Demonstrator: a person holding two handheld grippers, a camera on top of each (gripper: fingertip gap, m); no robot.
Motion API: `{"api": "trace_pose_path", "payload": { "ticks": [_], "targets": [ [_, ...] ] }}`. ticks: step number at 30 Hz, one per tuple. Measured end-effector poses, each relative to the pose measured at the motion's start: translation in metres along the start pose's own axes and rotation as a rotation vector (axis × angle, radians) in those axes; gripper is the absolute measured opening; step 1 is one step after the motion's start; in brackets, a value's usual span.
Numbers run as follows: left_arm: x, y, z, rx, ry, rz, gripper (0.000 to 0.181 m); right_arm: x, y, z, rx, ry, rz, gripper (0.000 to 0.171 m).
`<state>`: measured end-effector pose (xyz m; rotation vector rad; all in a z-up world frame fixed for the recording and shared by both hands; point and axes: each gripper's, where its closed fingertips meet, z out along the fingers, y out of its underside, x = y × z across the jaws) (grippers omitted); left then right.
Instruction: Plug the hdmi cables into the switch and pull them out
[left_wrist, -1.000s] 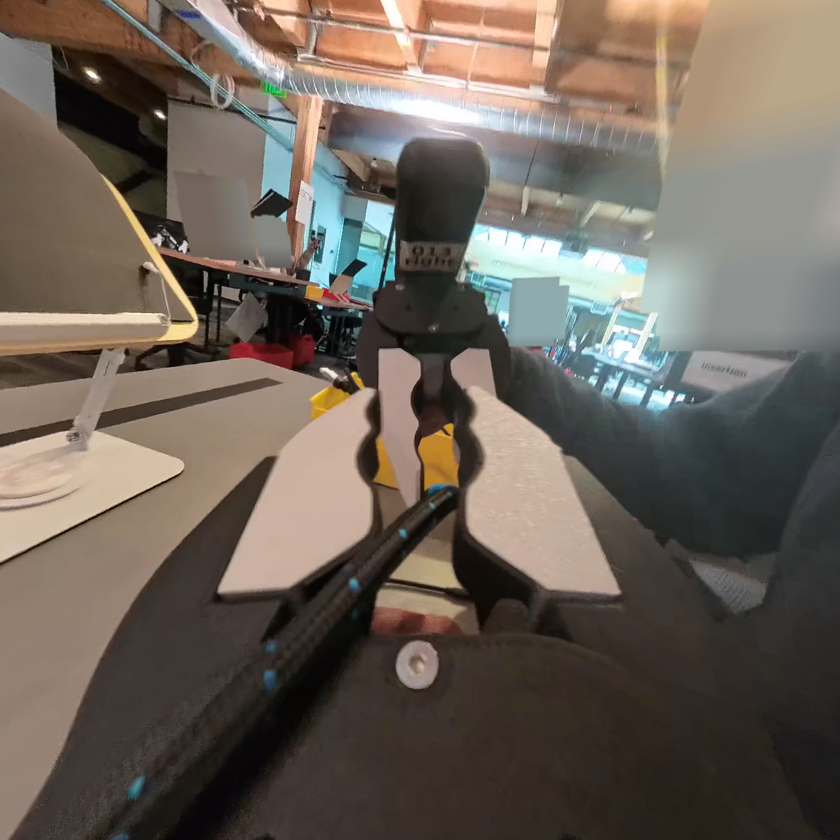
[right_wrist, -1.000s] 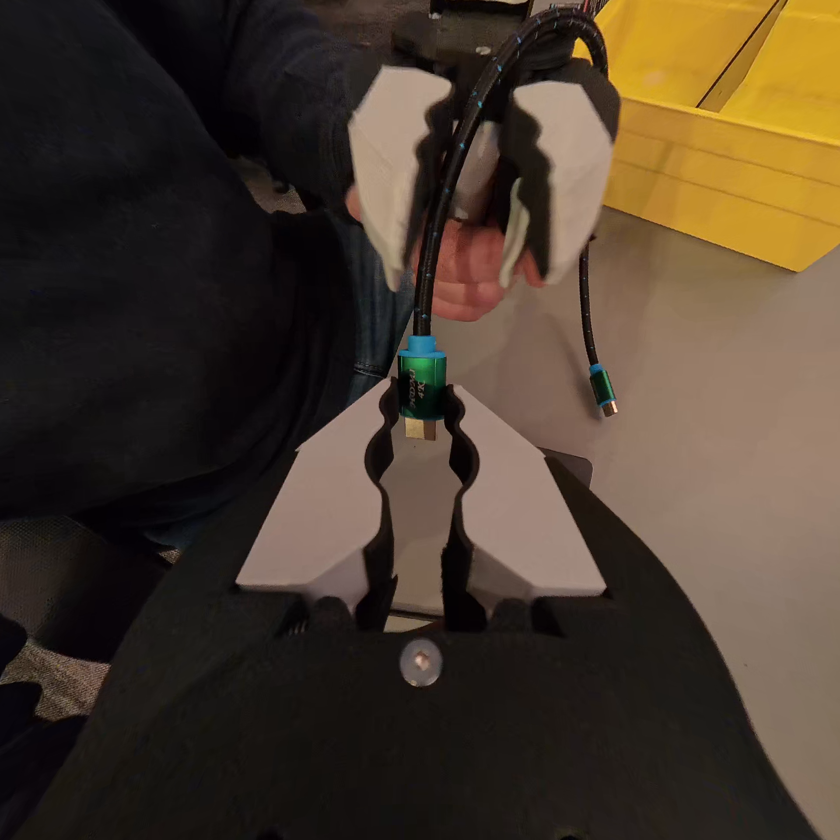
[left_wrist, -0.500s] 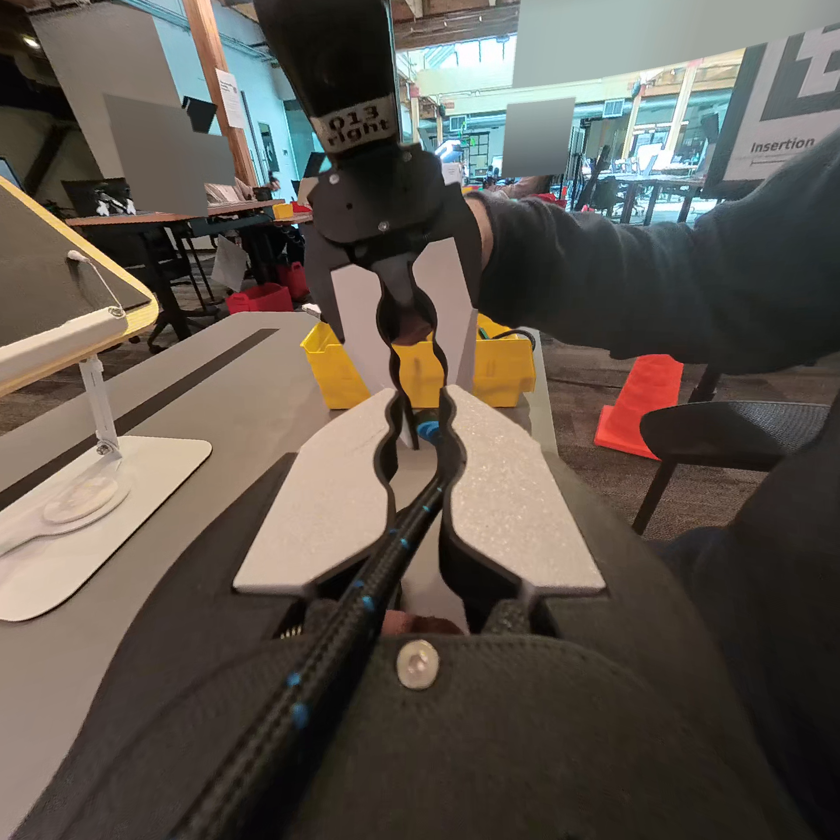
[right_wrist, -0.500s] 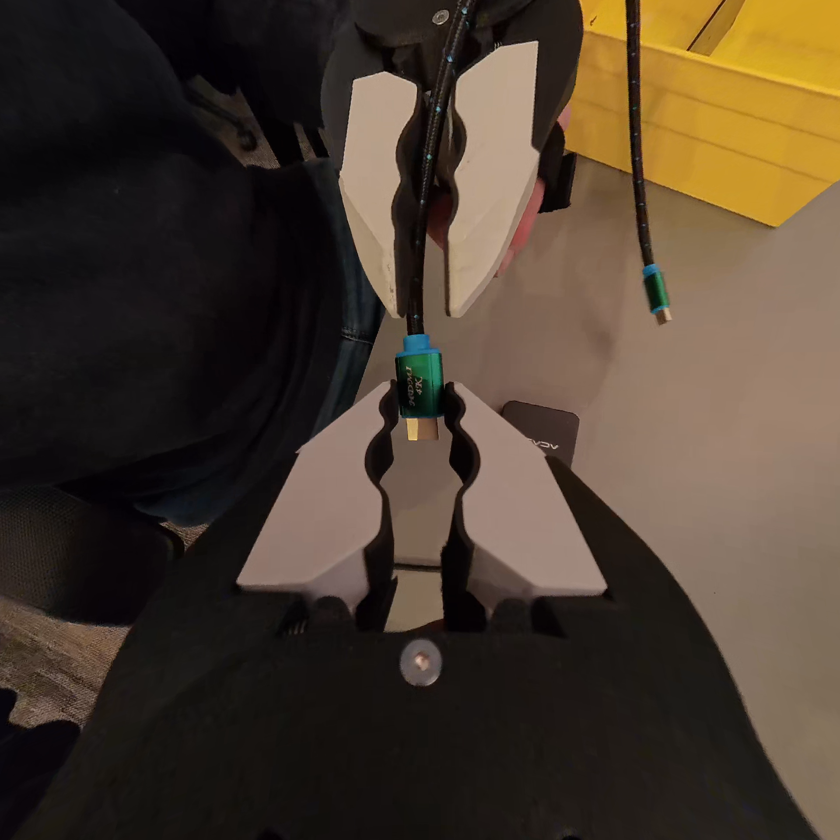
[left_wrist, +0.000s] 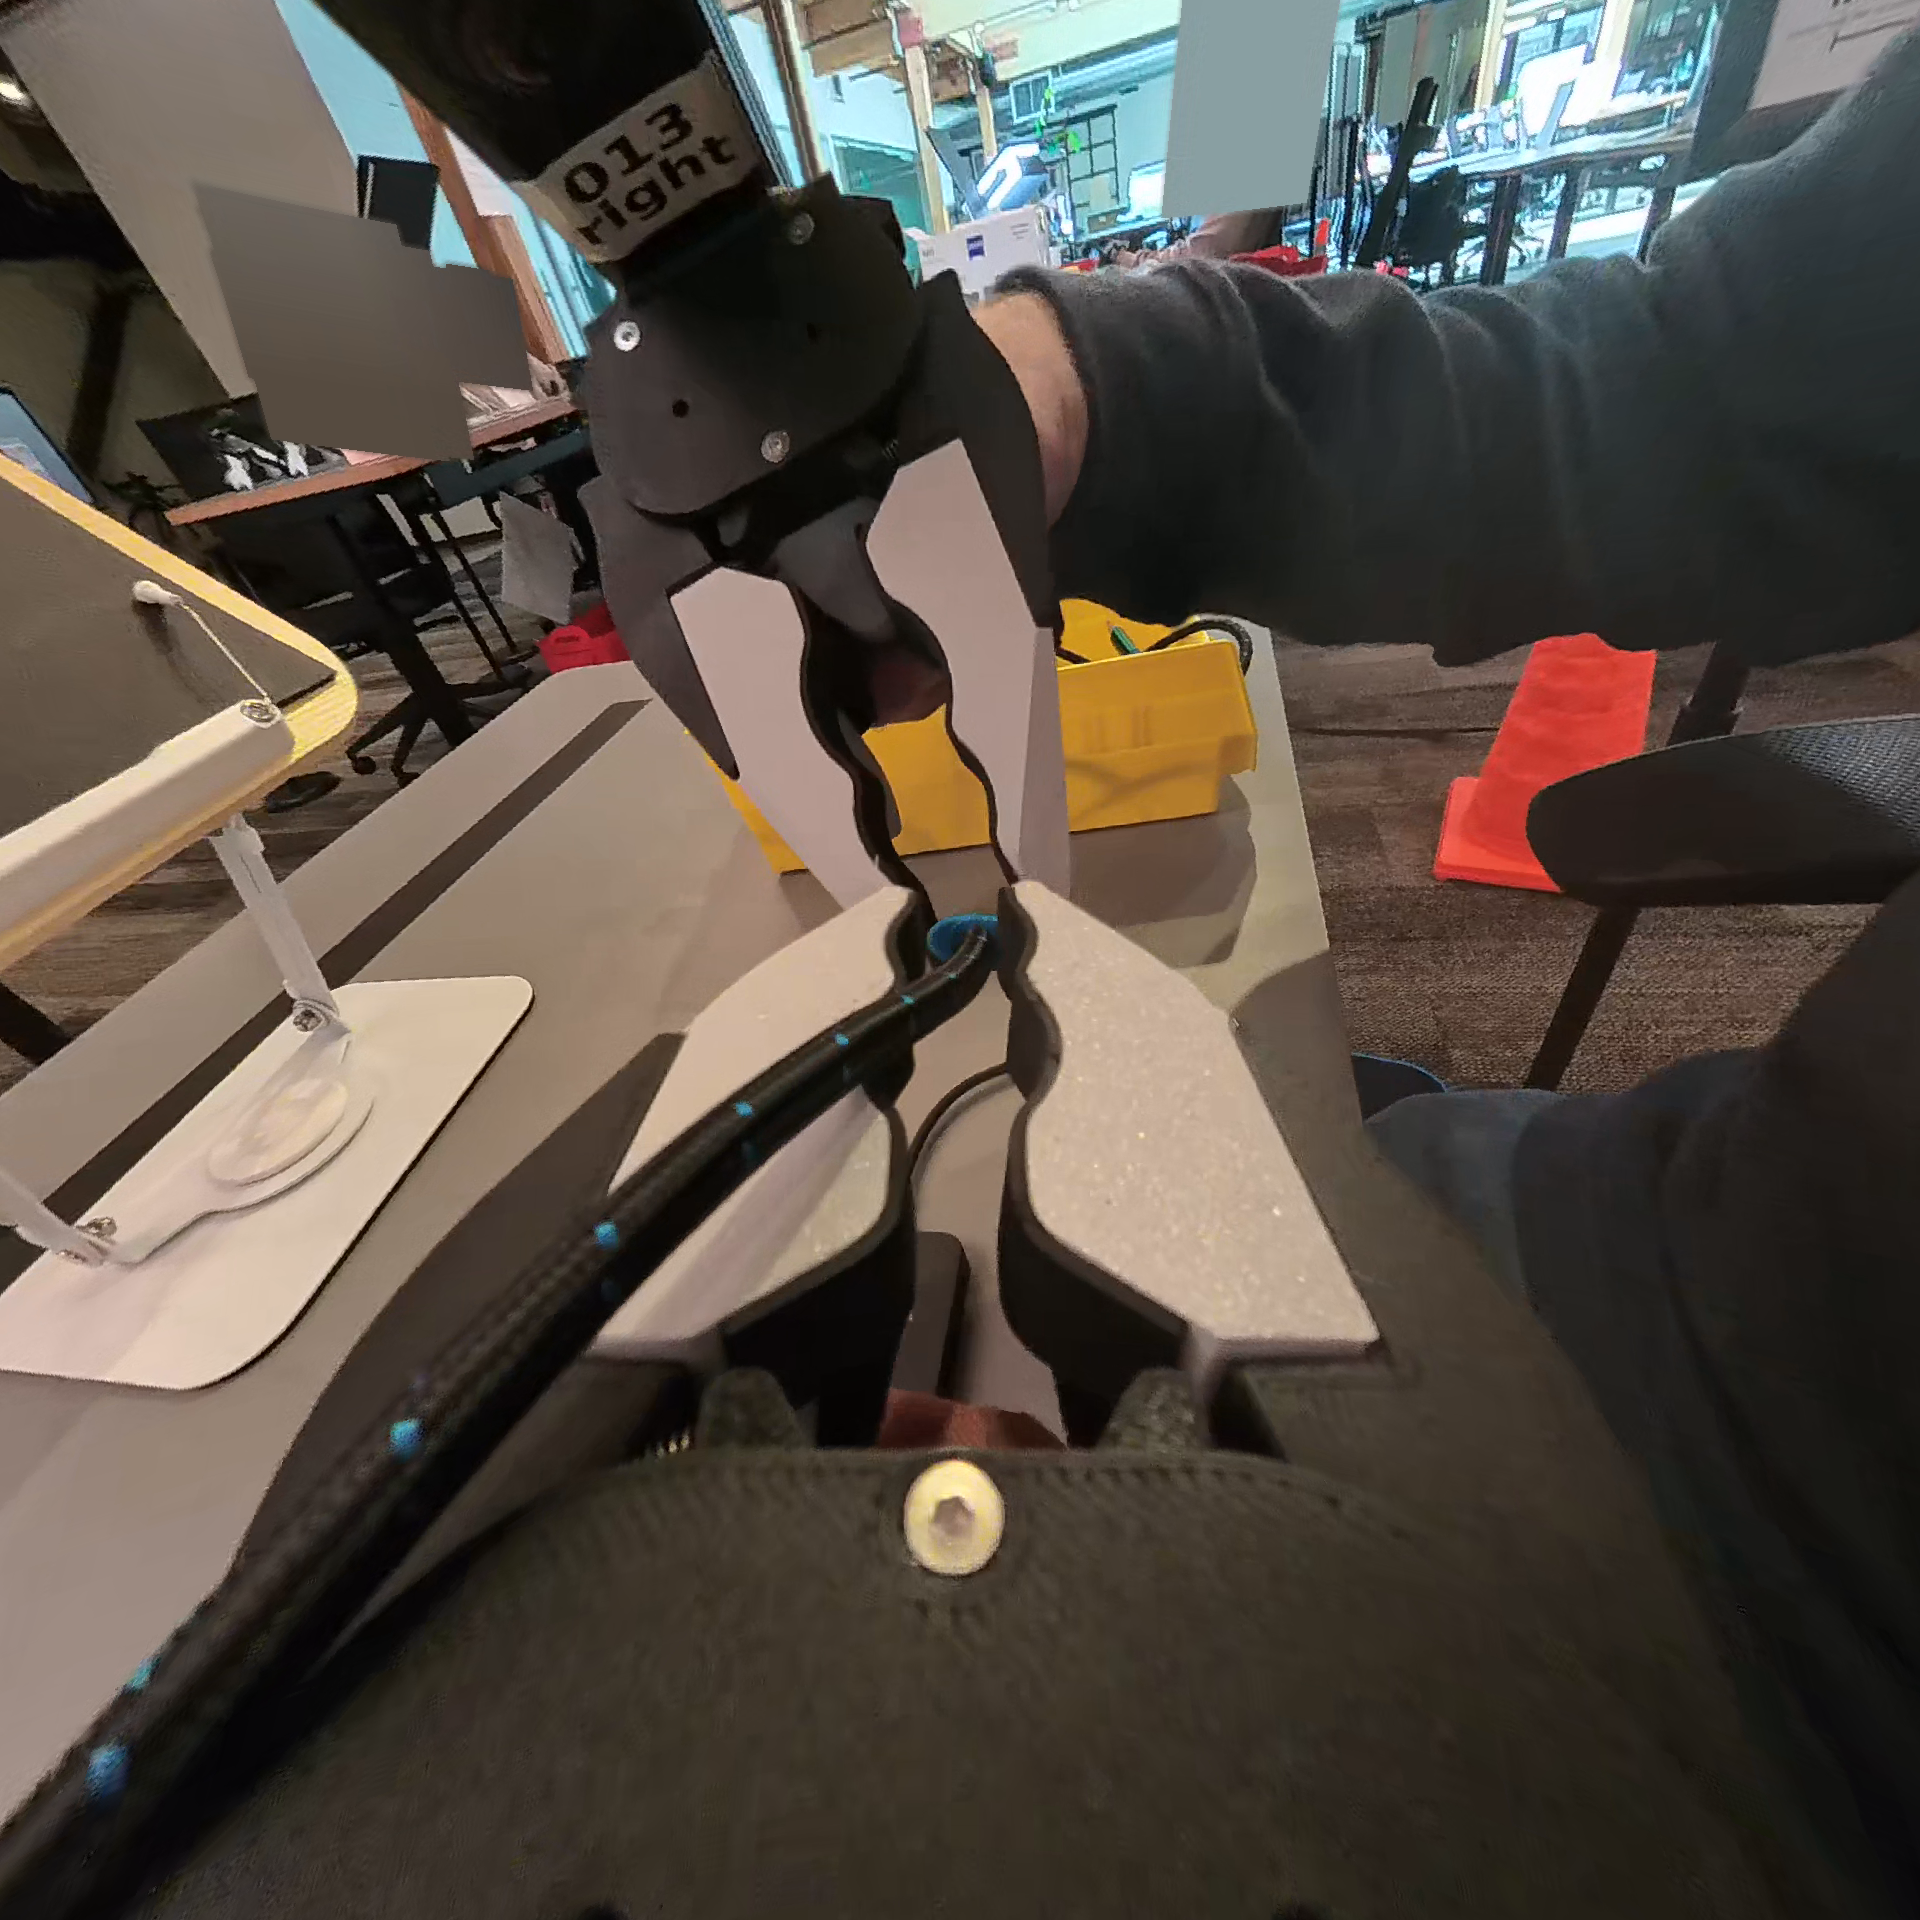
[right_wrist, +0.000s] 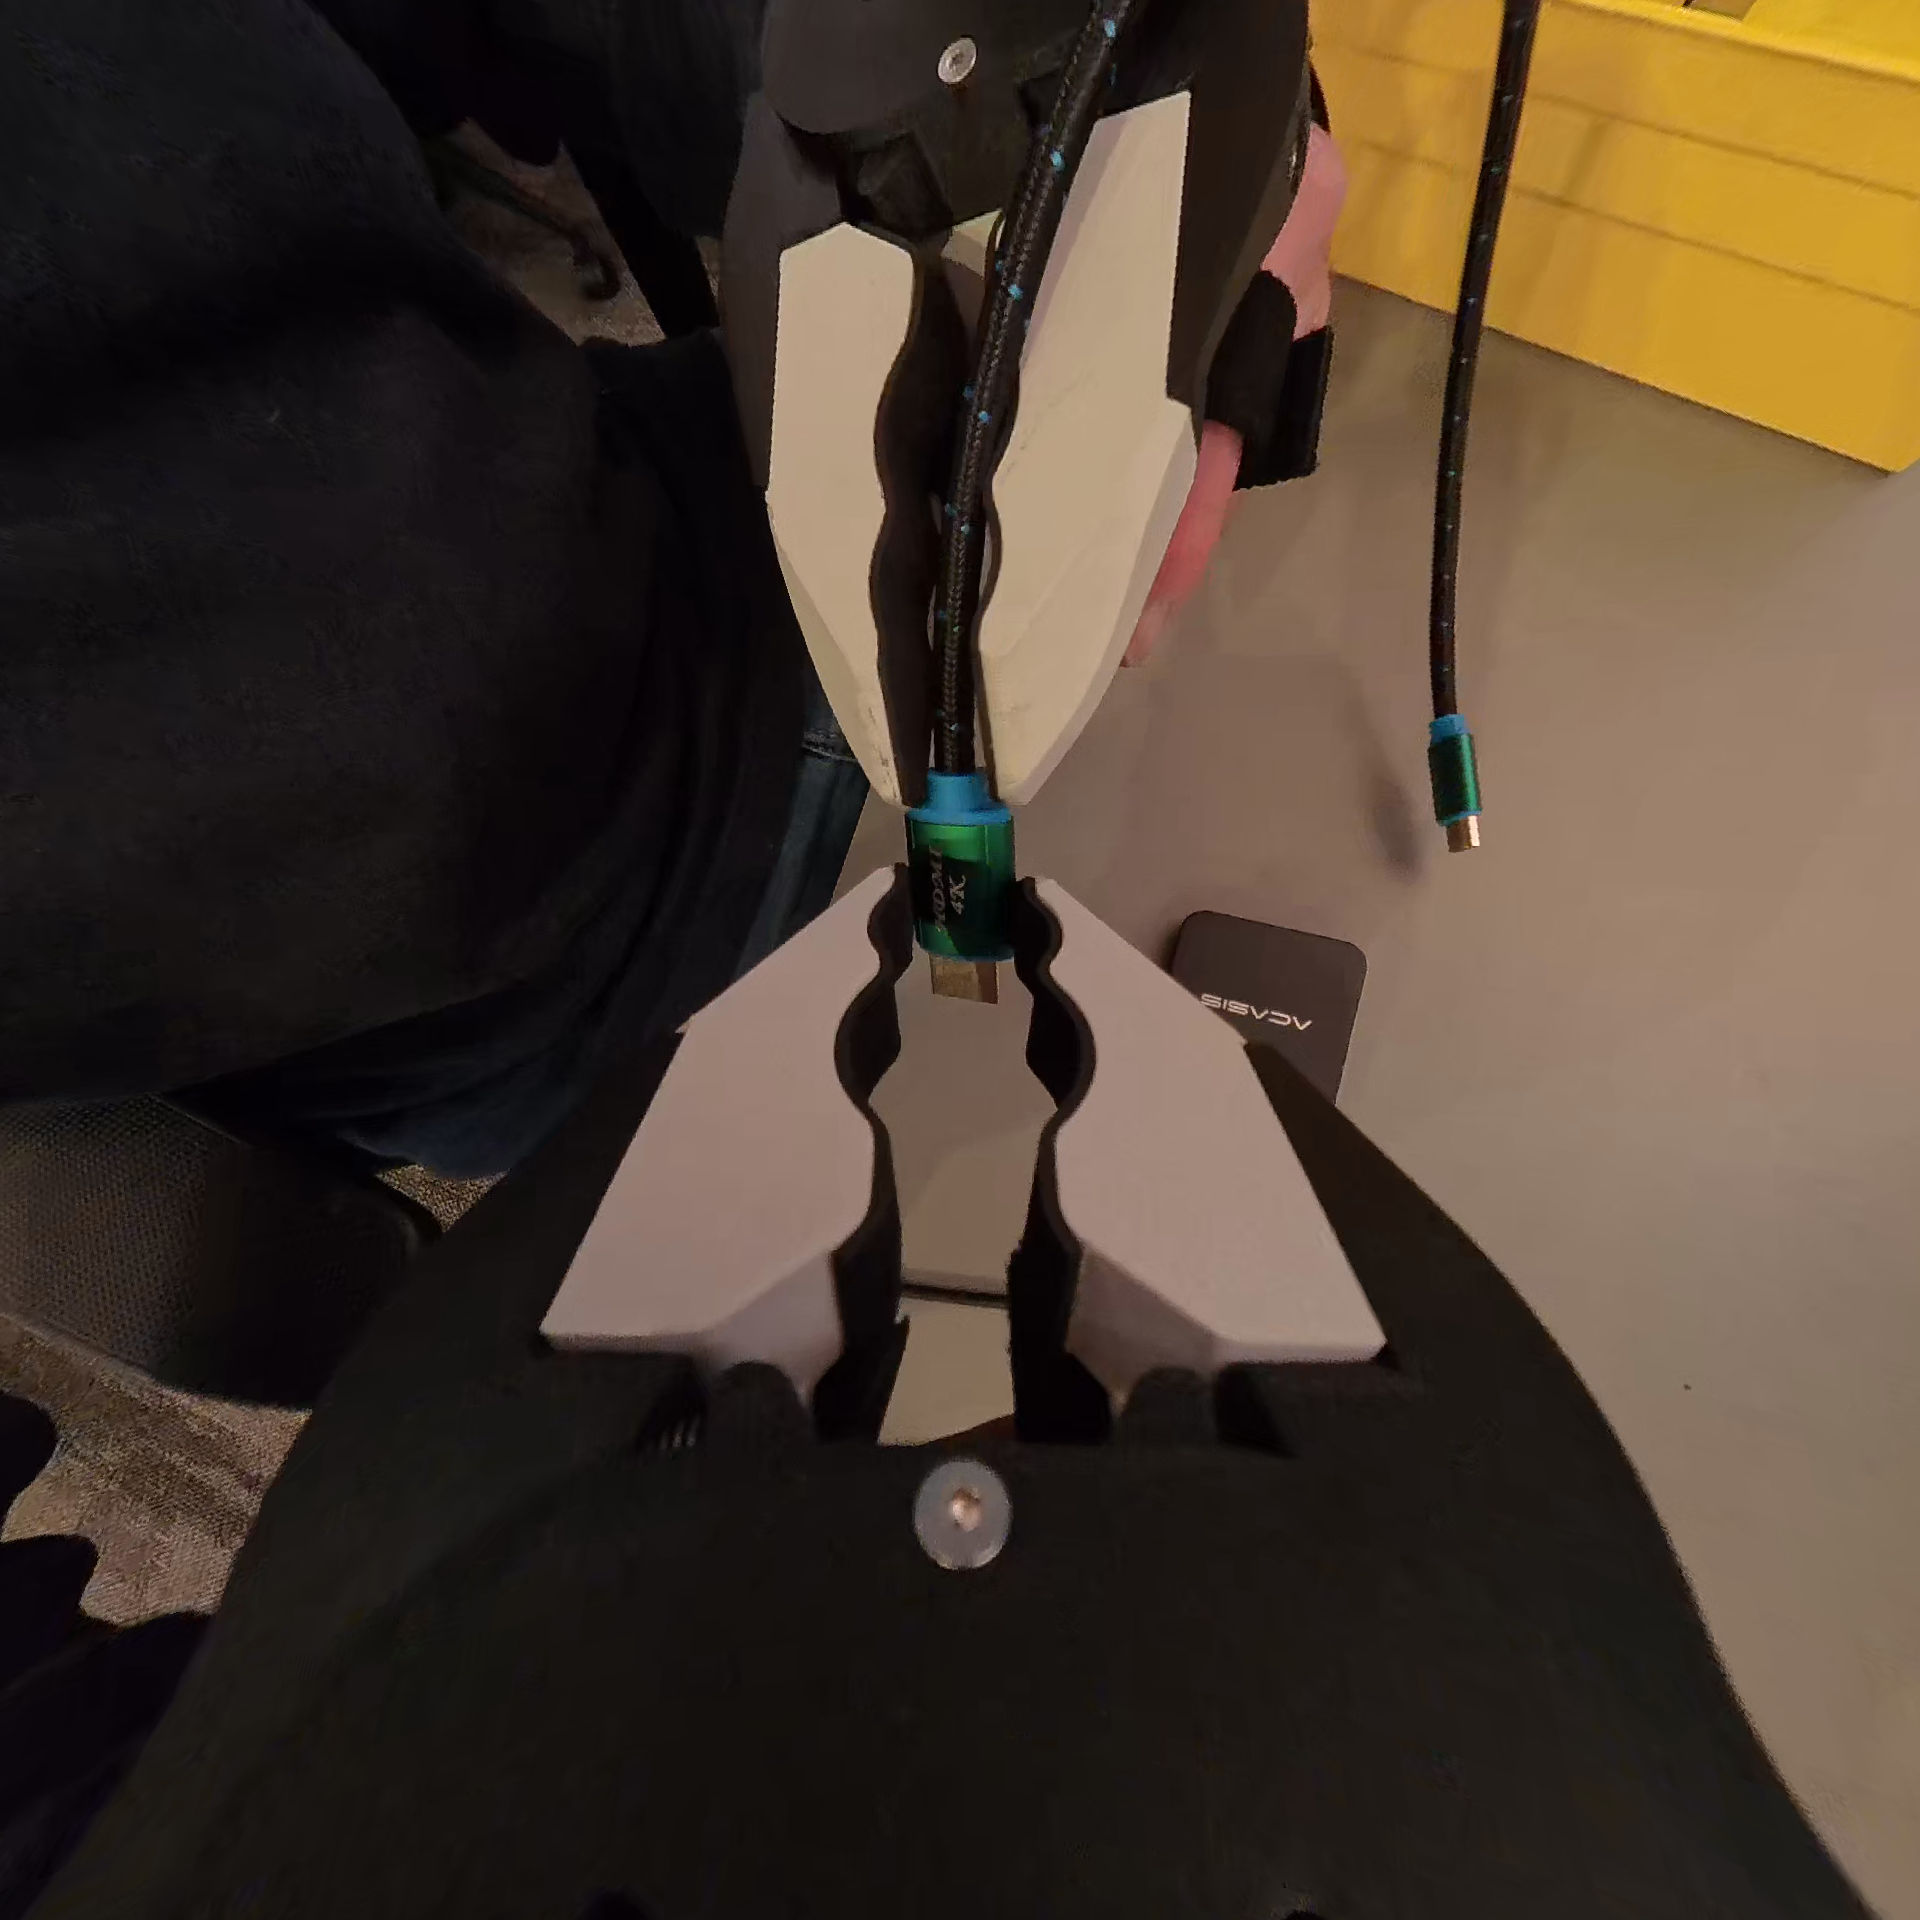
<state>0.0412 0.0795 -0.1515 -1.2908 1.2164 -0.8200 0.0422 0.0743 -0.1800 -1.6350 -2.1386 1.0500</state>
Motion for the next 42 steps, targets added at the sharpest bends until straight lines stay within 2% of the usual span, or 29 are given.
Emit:
{"api": "trace_pose_path", "payload": {
  "ticks": [4,10,17,22,24,32,38,42],
  "targets": [
    [0.000,0.000,0.001,0.015,-0.005,-0.013,0.006,0.005,-0.001,-0.002,0.024,0.032,0.014,0.018],
    [-0.013,-0.010,-0.003,0.101,-0.067,-0.096,0.006,0.013,-0.015,-0.014,0.221,0.096,0.057,0.020],
    [-0.036,-0.031,-0.018,0.306,-0.119,-0.328,0.006,0.021,-0.035,-0.037,0.661,0.133,0.177,0.030],
    [-0.039,-0.040,-0.021,0.422,-0.099,-0.477,0.005,0.017,-0.052,-0.044,0.916,0.134,0.198,0.023],
    [-0.039,-0.042,-0.021,0.445,-0.100,-0.503,0.006,0.018,-0.056,-0.048,0.968,0.149,0.191,0.020],
    [-0.032,-0.047,-0.021,0.422,-0.064,-0.441,0.006,0.010,-0.056,-0.047,0.863,0.173,0.131,0.018],
    [-0.028,-0.046,-0.017,0.352,-0.052,-0.344,0.015,0.009,-0.054,-0.044,0.751,0.164,0.123,0.018],
    [-0.028,-0.044,-0.016,0.318,-0.063,-0.308,0.012,0.009,-0.052,-0.041,0.706,0.170,0.119,0.018]
  ]
}}
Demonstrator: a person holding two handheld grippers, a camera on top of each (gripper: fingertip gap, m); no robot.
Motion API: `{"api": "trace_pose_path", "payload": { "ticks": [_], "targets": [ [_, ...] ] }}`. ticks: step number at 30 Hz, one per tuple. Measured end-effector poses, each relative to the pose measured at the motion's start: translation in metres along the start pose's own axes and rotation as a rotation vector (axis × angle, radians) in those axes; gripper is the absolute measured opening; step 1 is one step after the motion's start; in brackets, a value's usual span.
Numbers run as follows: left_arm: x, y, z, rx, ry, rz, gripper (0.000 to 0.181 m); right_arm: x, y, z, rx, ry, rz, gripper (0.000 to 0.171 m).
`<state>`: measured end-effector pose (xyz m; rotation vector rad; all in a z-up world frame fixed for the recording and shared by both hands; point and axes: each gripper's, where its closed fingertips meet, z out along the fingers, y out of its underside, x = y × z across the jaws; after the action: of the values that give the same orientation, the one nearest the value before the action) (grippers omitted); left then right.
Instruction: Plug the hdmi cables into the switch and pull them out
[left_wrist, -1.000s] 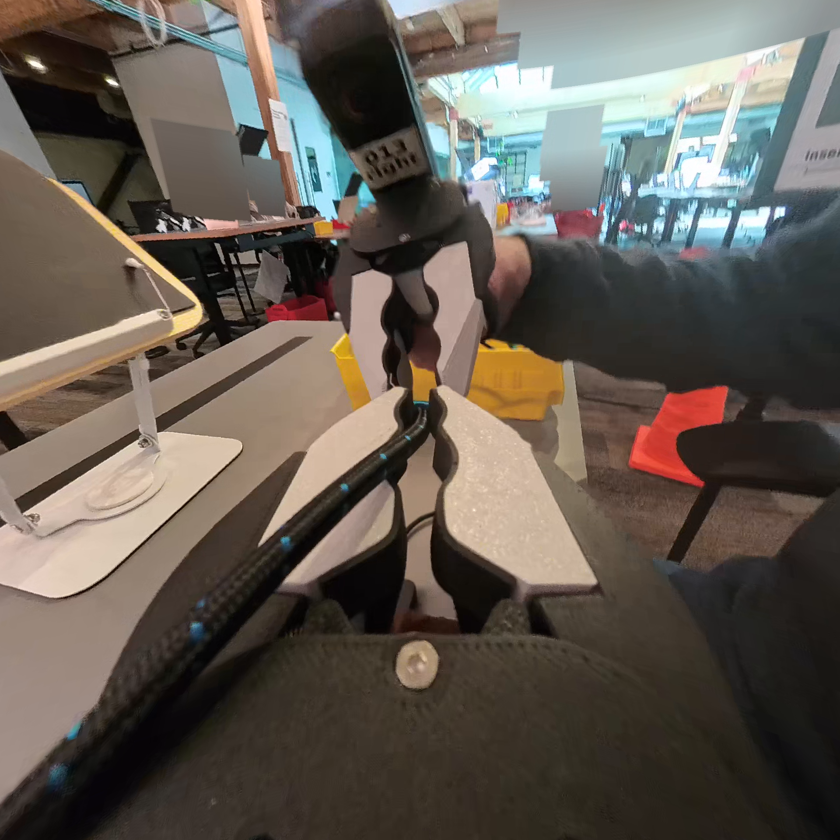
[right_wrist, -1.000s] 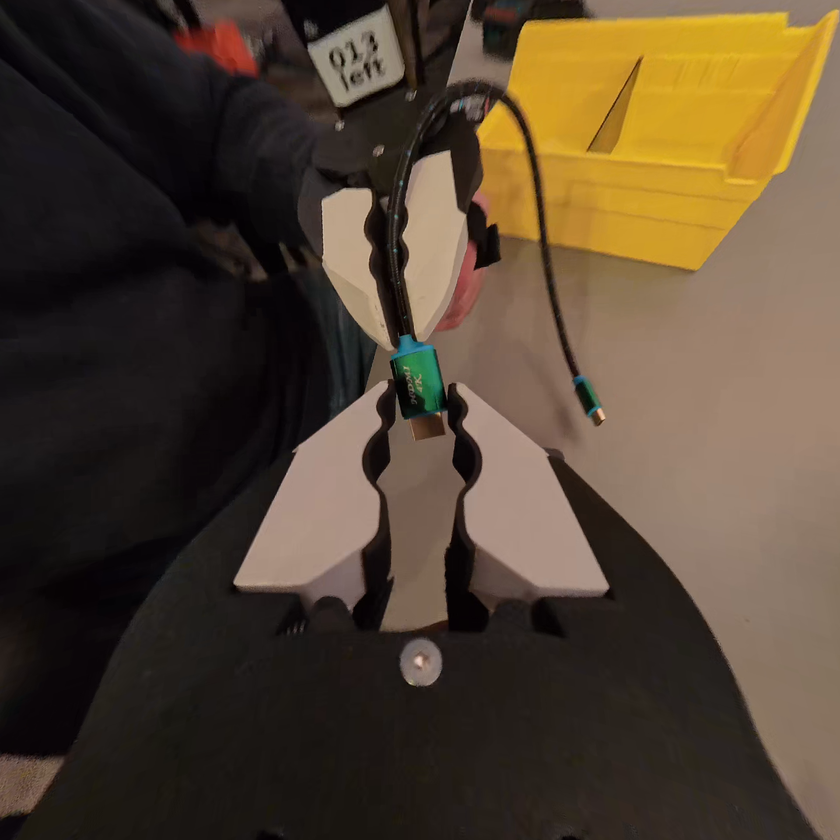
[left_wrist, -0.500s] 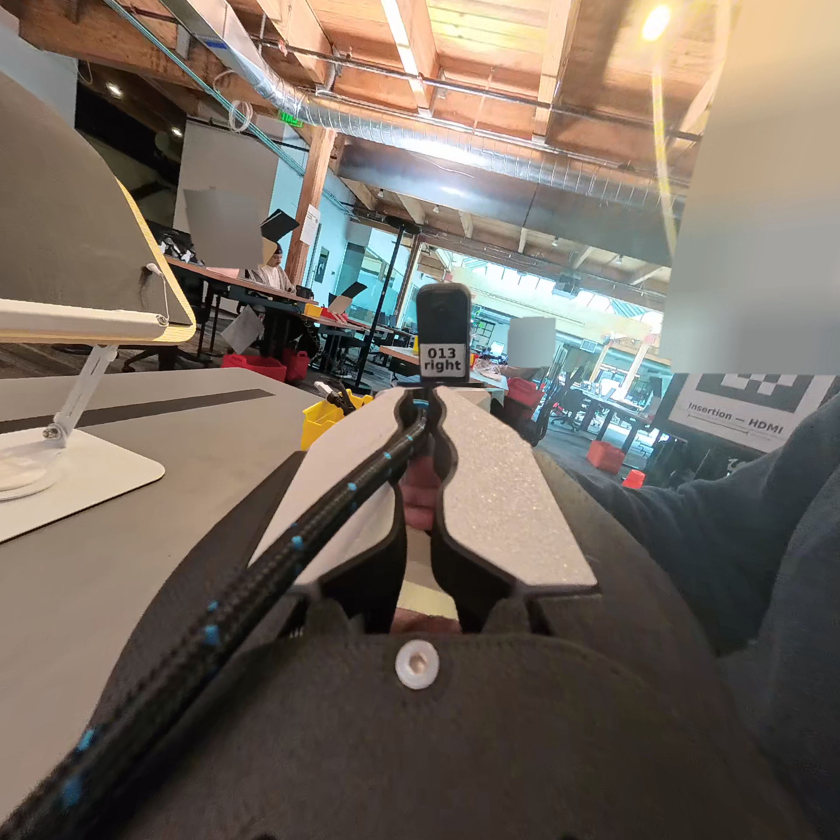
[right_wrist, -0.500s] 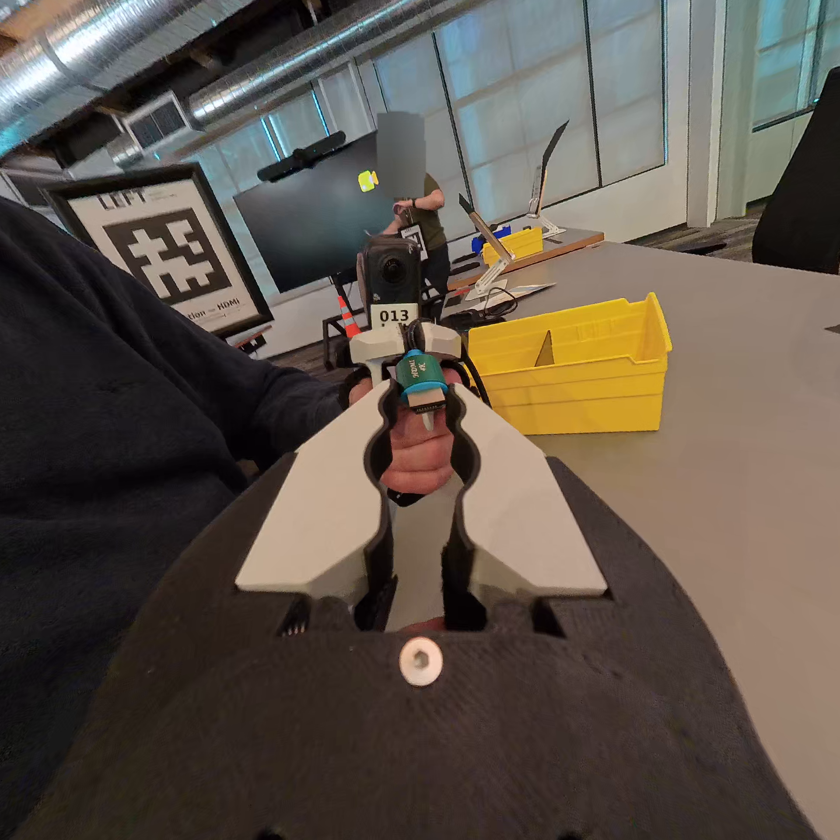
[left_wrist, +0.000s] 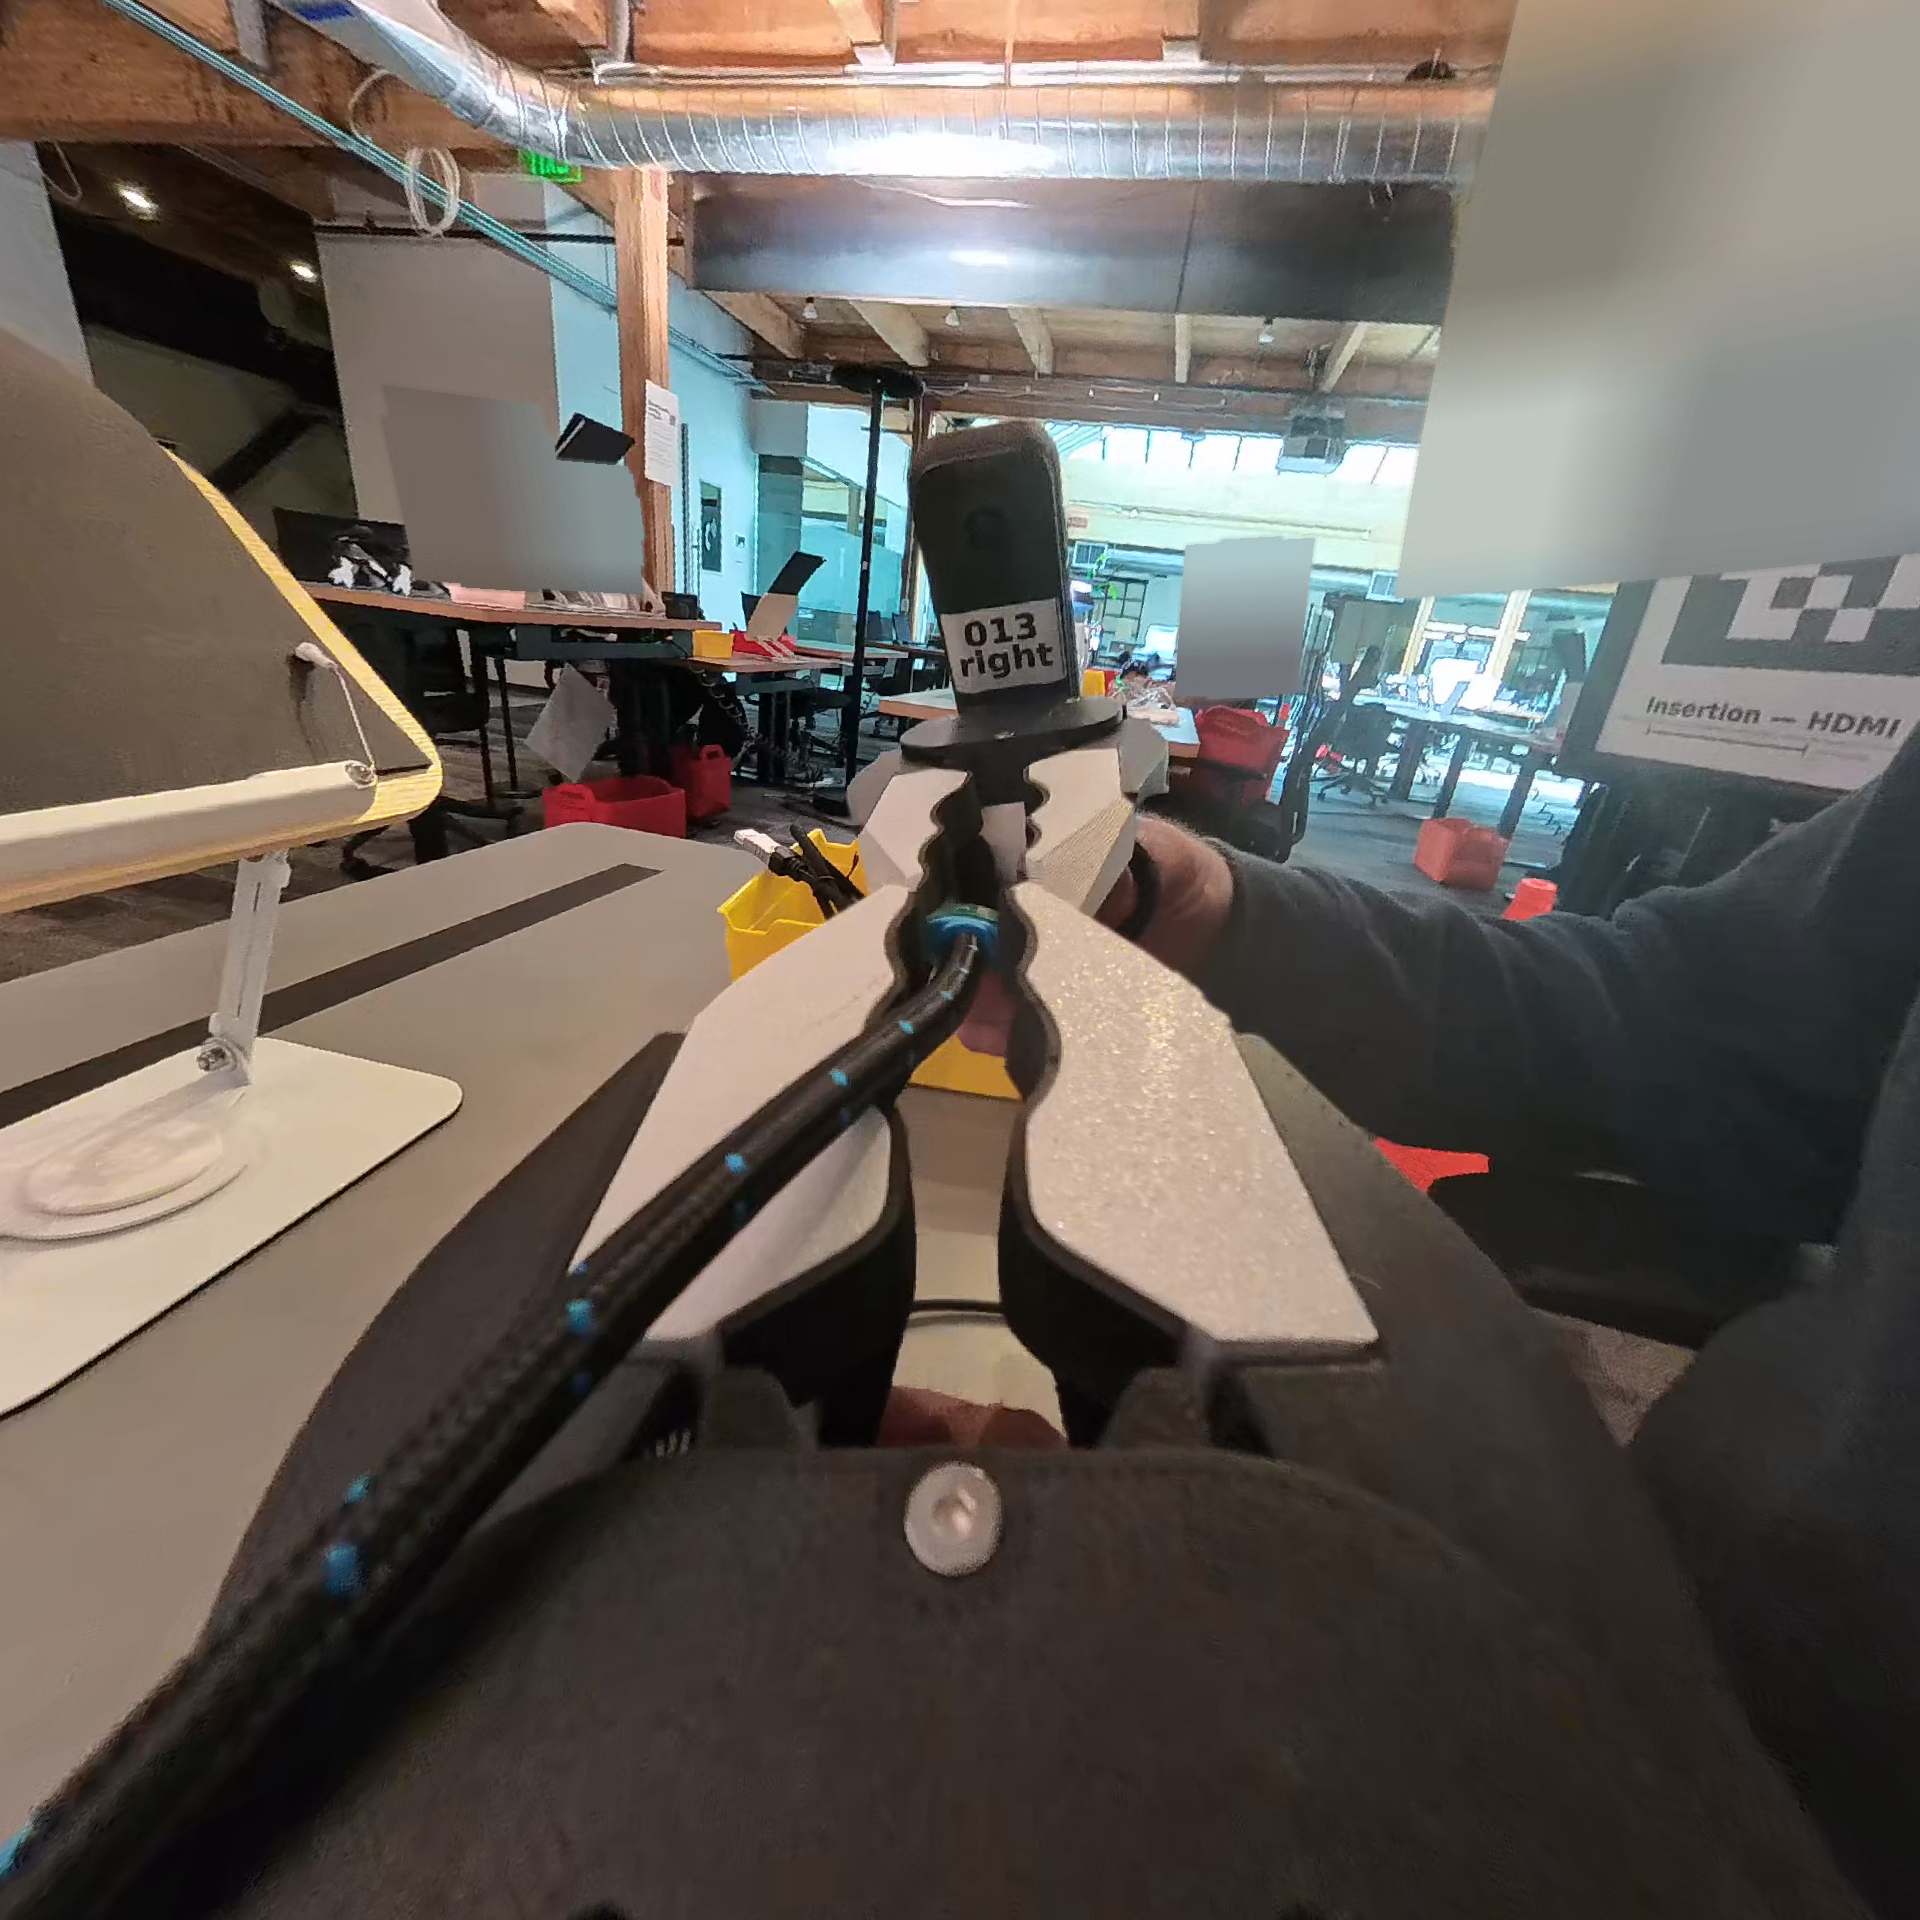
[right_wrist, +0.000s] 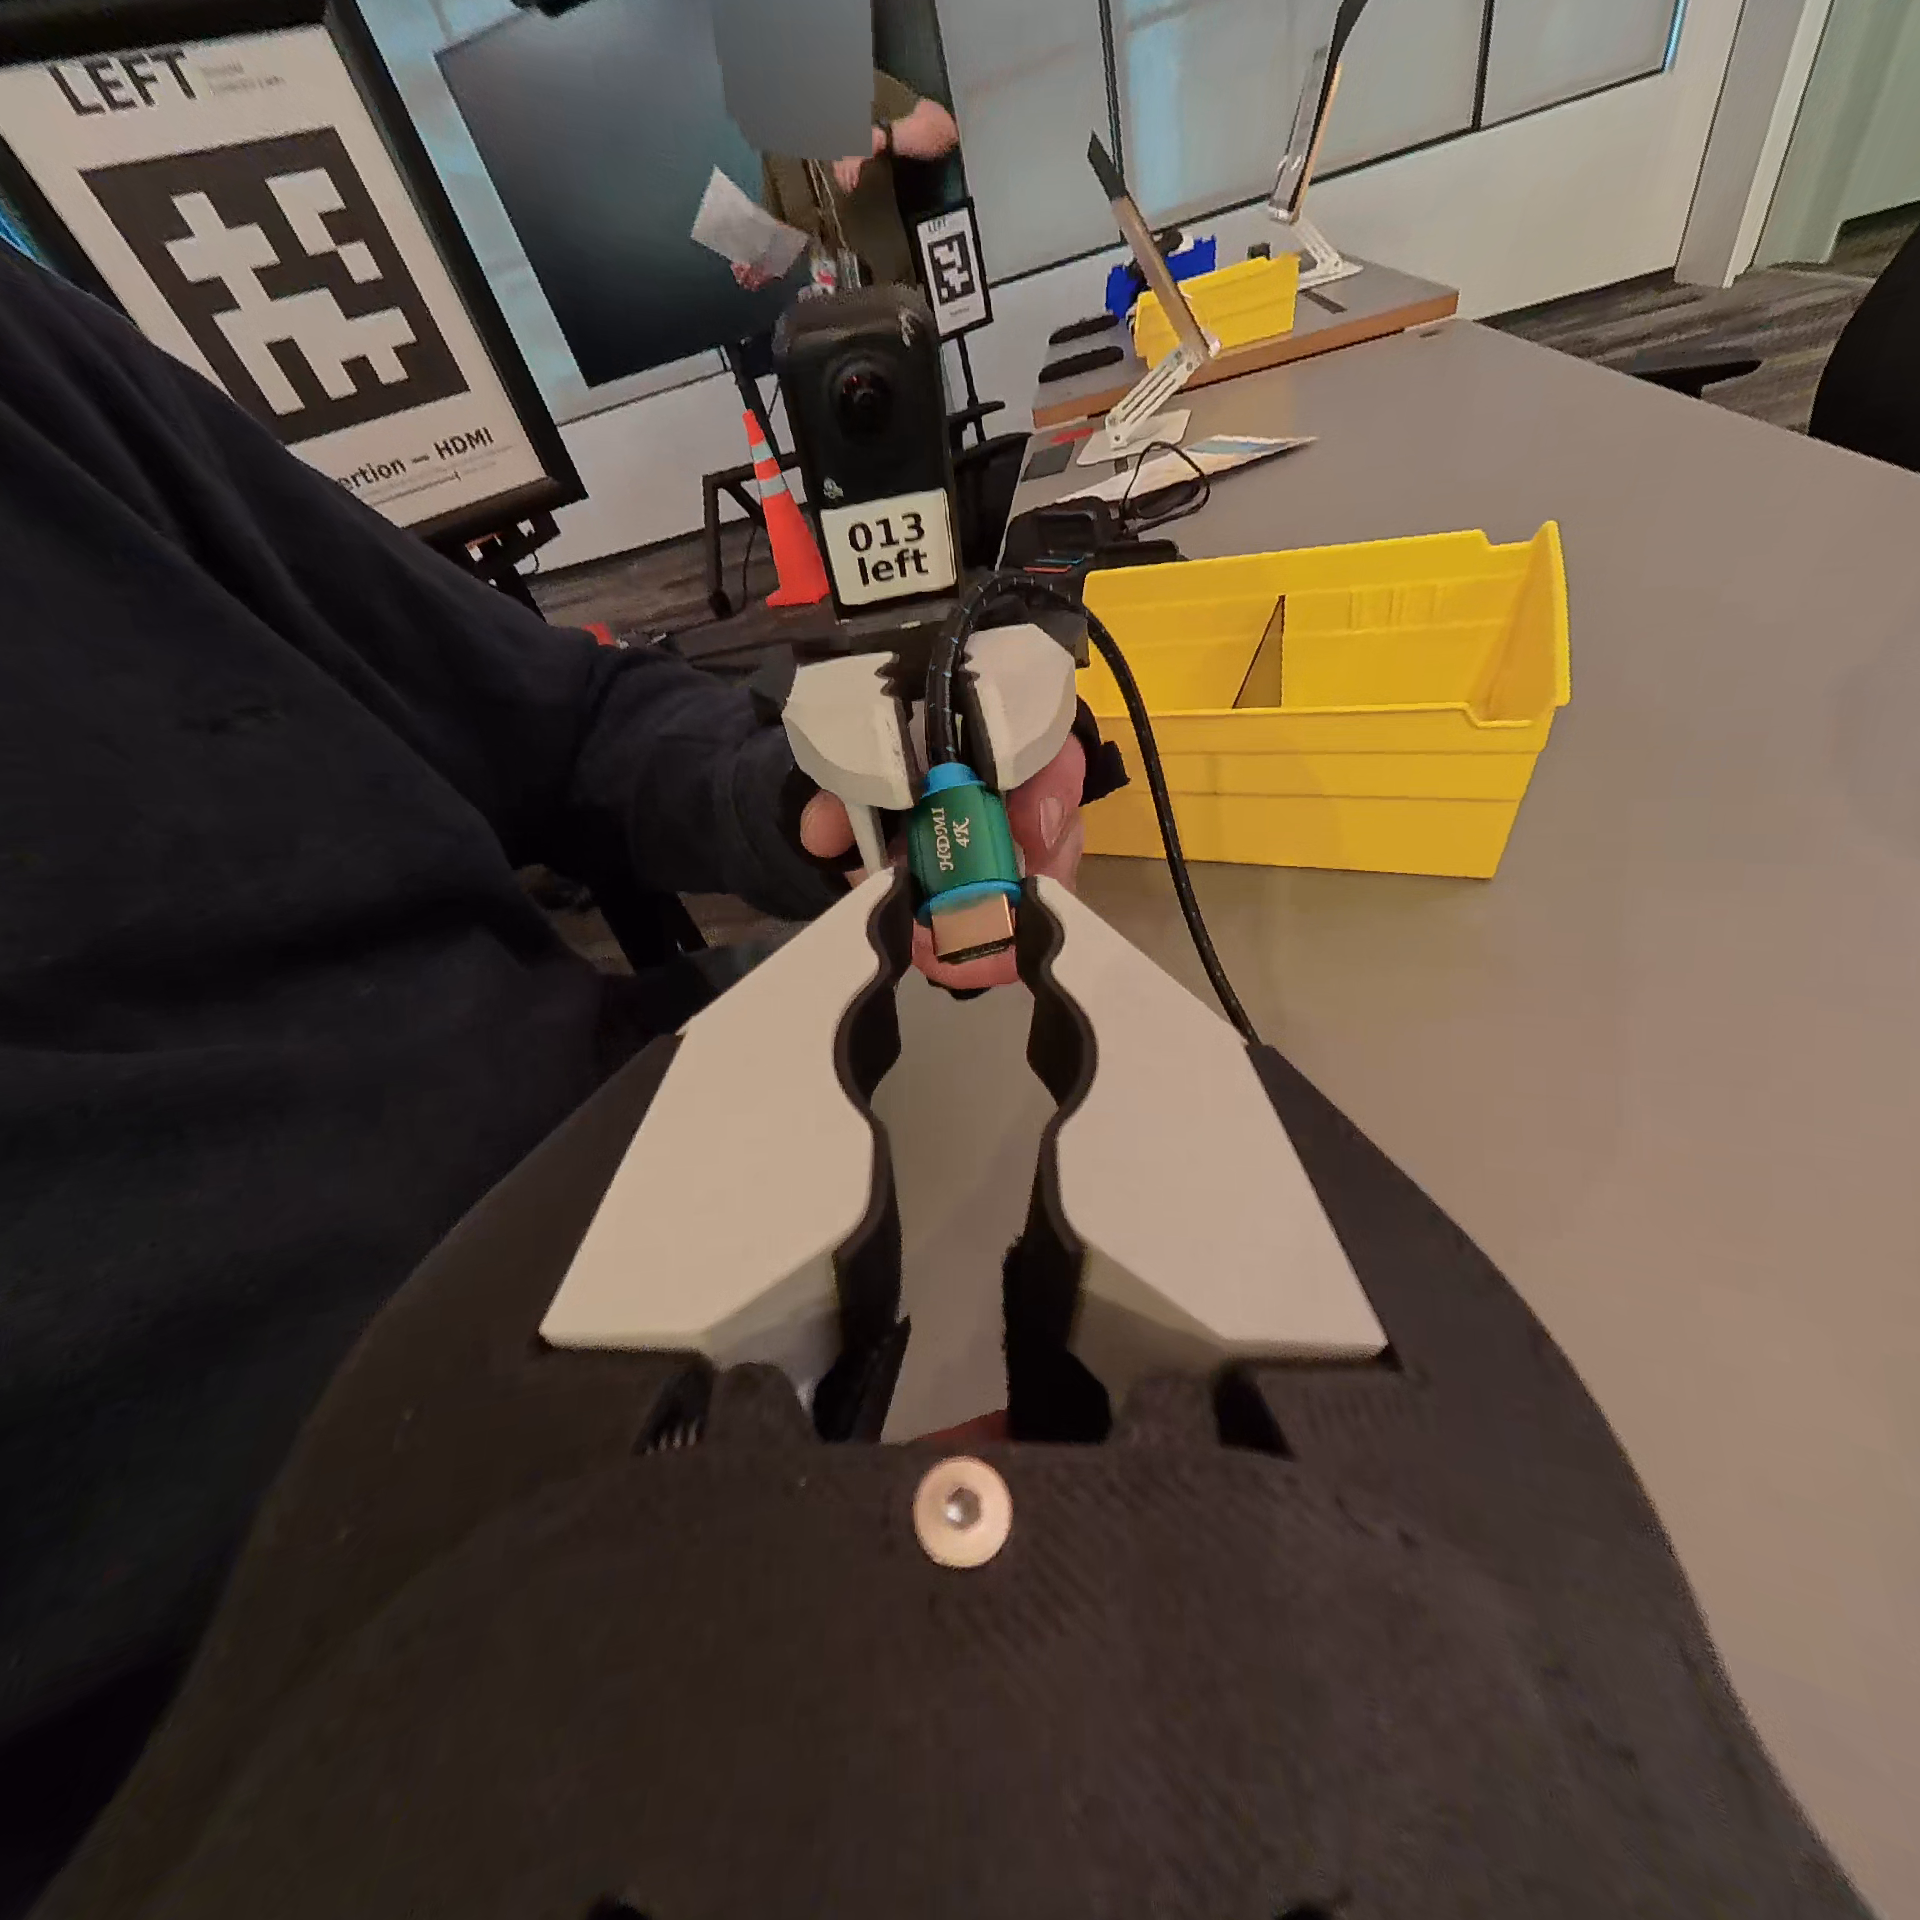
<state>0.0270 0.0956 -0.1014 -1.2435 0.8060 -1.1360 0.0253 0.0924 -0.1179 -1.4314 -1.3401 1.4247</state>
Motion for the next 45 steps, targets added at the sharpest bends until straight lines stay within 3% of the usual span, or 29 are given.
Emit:
{"api": "trace_pose_path", "payload": {
  "ticks": [5,8,31,45],
  "targets": [
    [0.001,0.006,0.001,-0.039,0.017,0.002,0.012,0.001,0.006,-0.001,-0.058,0.015,-0.015,0.018],
    [0.001,0.009,0.001,-0.065,0.023,0.005,0.024,0.000,0.004,-0.004,-0.057,0.015,-0.017,0.018],
    [0.002,0.012,0.002,-0.060,0.010,-0.007,0.015,0.000,0.012,-0.002,-0.094,0.017,-0.009,0.018],
    [0.005,0.016,0.005,-0.125,0.013,0.030,0.021,-0.003,0.013,-0.004,-0.158,0.018,-0.037,0.018]
  ]
}}
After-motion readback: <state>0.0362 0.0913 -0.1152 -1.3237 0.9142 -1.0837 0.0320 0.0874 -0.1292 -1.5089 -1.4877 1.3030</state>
